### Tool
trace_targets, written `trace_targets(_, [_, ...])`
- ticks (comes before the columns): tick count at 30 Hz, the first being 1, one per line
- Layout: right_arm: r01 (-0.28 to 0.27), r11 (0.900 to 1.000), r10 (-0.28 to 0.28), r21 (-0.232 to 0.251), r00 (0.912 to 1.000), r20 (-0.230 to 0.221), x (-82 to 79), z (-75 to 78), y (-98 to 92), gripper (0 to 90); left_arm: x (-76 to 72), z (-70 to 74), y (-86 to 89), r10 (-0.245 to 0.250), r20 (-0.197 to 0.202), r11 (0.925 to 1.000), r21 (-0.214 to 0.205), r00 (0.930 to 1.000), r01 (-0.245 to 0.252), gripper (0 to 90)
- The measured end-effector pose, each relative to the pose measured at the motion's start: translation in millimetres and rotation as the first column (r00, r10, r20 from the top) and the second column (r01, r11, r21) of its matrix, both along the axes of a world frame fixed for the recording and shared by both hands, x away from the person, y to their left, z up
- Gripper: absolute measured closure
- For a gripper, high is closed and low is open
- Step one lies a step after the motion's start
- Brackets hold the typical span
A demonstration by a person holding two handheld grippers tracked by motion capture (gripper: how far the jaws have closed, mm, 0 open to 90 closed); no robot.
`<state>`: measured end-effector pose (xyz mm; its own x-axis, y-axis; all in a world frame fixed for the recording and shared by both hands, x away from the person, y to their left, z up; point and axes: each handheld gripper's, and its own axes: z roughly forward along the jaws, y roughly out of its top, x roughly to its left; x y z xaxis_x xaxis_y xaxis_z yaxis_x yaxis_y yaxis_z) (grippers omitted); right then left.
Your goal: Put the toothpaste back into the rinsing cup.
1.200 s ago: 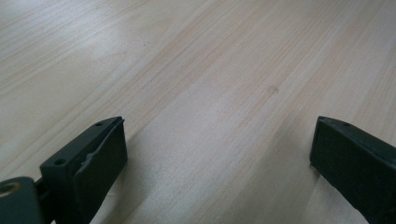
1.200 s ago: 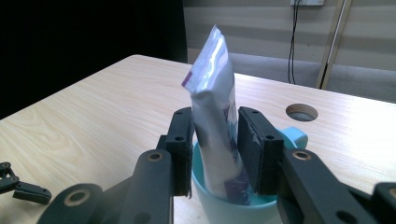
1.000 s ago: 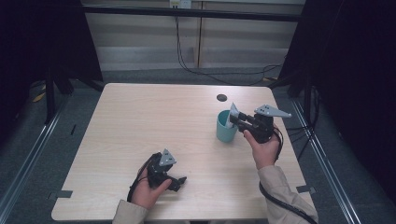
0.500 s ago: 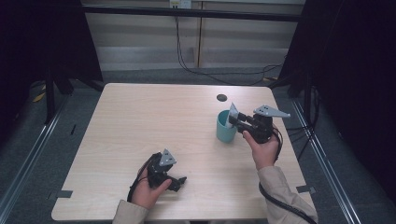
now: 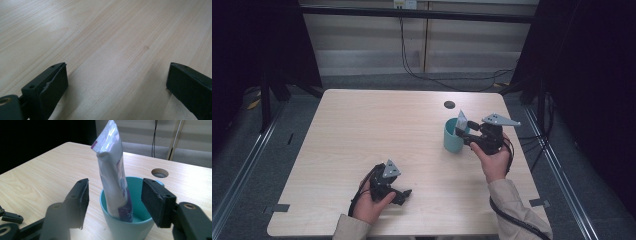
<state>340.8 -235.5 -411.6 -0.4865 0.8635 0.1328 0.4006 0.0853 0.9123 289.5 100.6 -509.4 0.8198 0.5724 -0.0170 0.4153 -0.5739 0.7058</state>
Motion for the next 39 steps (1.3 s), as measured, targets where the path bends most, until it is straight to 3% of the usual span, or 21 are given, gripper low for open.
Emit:
trace_targets(14, [-0.047,0.9979,0.046,-0.044,0.9988,-0.019,-3.0,2.3,6.7,26.9,0.0,0.0,0.0,0.000,-0.001,1.0000,0.000,1.0000,0.000,3.4])
trace_targets(39, [-0.077,0.9949,0.073,-0.065,0.9956,-0.058,-18.3,-1.2,-9.1,25.2,0.1,0.1,0.1,-0.001,0.000,1.0000,0.001,1.0000,0.001,3.4])
